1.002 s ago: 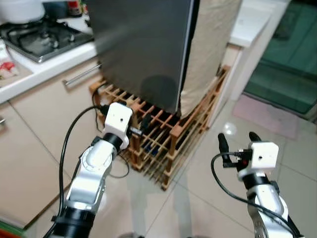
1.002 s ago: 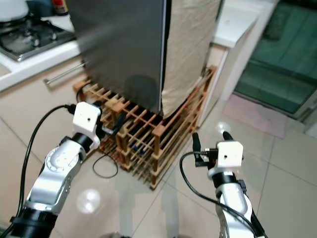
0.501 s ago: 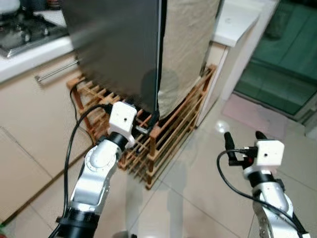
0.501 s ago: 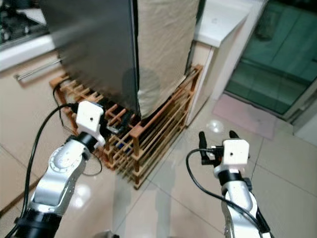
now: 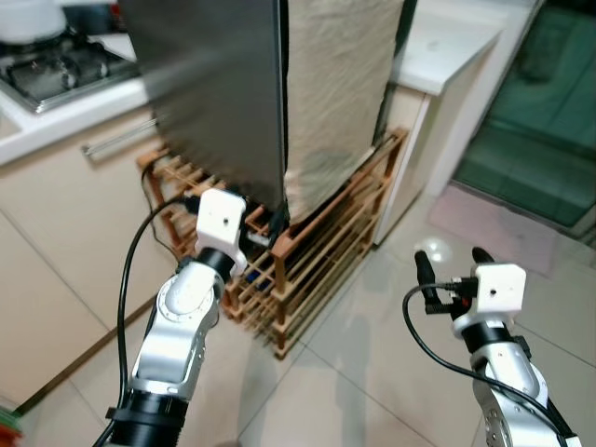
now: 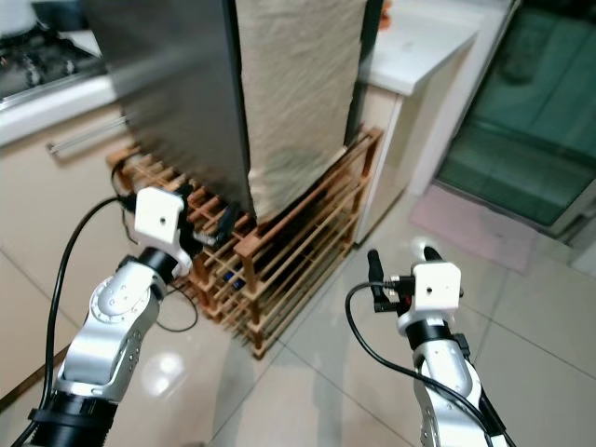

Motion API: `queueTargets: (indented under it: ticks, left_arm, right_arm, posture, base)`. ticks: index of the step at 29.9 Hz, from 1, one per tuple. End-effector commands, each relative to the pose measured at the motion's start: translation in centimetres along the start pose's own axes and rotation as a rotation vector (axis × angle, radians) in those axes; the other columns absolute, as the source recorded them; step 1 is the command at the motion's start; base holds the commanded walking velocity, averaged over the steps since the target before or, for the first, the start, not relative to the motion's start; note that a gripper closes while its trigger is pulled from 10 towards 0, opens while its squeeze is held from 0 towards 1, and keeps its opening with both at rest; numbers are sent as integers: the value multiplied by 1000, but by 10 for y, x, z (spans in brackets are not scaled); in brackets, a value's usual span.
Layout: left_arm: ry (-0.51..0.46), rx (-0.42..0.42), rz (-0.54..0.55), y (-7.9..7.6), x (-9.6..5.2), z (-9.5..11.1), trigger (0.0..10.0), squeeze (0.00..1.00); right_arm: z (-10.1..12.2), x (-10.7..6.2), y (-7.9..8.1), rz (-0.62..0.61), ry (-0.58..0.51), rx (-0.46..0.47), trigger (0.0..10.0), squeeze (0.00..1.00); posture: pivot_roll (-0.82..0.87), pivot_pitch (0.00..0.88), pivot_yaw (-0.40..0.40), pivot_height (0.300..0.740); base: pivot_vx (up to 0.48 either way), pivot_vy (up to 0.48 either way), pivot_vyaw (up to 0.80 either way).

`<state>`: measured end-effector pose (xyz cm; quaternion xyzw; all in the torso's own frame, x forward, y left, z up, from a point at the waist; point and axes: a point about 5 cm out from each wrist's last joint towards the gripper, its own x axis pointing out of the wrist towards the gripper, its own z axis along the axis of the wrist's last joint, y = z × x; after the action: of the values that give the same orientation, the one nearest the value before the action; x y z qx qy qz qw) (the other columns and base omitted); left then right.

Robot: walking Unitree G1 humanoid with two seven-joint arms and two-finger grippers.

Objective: Restocking fridge

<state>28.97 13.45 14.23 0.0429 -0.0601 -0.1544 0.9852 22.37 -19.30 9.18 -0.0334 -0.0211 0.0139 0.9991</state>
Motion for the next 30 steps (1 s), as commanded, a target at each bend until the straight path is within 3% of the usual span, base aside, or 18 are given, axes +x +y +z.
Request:
queueTargets:
  ticks: [1,4,6,8,9,13,14,15,18,21,27,28,30]
  left_arm:
    - [-1,6,48,10,-9,2,10000,106]
    - [60,6,72,21,-27,-7,10000,114]
    - [143,29,75,27,-48,-25,10000,94]
    - [159,31,71,26,-51,-29,10000,78]
    - [172,45,51,20,-50,-32,10000,0]
    - [128,28,29,10,-41,-25,10000,20]
    - [115,23,32,8,-38,-22,10000,86]
    - [90,8,38,7,-34,-16,10000,302]
    - [70,-5,47,6,-30,-10,10000,478]
    - [67,-7,43,5,-30,-9,10000,506]
    - [77,10,29,1,-25,-10,10000,353]
    - [74,7,10,-2,-22,-9,10000,192]
    - [73,21,0,-4,-20,-8,10000,0]
  right_arm:
    - [10,-10,-1,3,-13,6,10000,0]
    - [15,-32,3,46,6,-16,10000,0]
    - [6,-49,-4,53,49,-25,10000,0]
    - [3,-50,-7,47,56,-25,10000,0]
    - [0,-47,-10,32,57,-30,10000,0]
    - [3,-37,-9,21,38,-22,10000,0]
    - [6,-33,-8,14,28,-14,10000,0]
    - [10,-26,-7,-1,9,-3,10000,0]
    - [11,-22,-6,-7,2,4,10000,0]
    - [8,-22,-5,-3,6,3,10000,0]
    - [4,-19,-8,-7,14,-2,10000,0]
    - [4,-17,-8,-5,14,-3,10000,0]
    - [4,-16,-7,1,12,-5,10000,0]
  posture:
    - [-12,20,-3,740]
    - [-12,26,-2,740]
    - [-20,30,4,740]
    - [-20,30,4,740]
    - [-22,26,6,740]
    - [-21,15,7,740]
    - [-18,12,8,740]
    - [-16,10,11,740]
    - [-14,12,12,740]
    - [-13,16,12,740]
    - [-15,22,8,740]
    - [-18,22,8,740]
    - [-20,22,8,740]
  base:
    - [435,0,0]
    - [425,0,0]
    - [396,0,0]
    - [189,0,0]
    - [0,0,0]
    - [0,0,0]
    - [304,0,0]
    - [480,0,0]
    - [480,0,0]
    - [480,0,0]
    - [480,0,0]
    - [439,0,0]
    - [206,0,0]
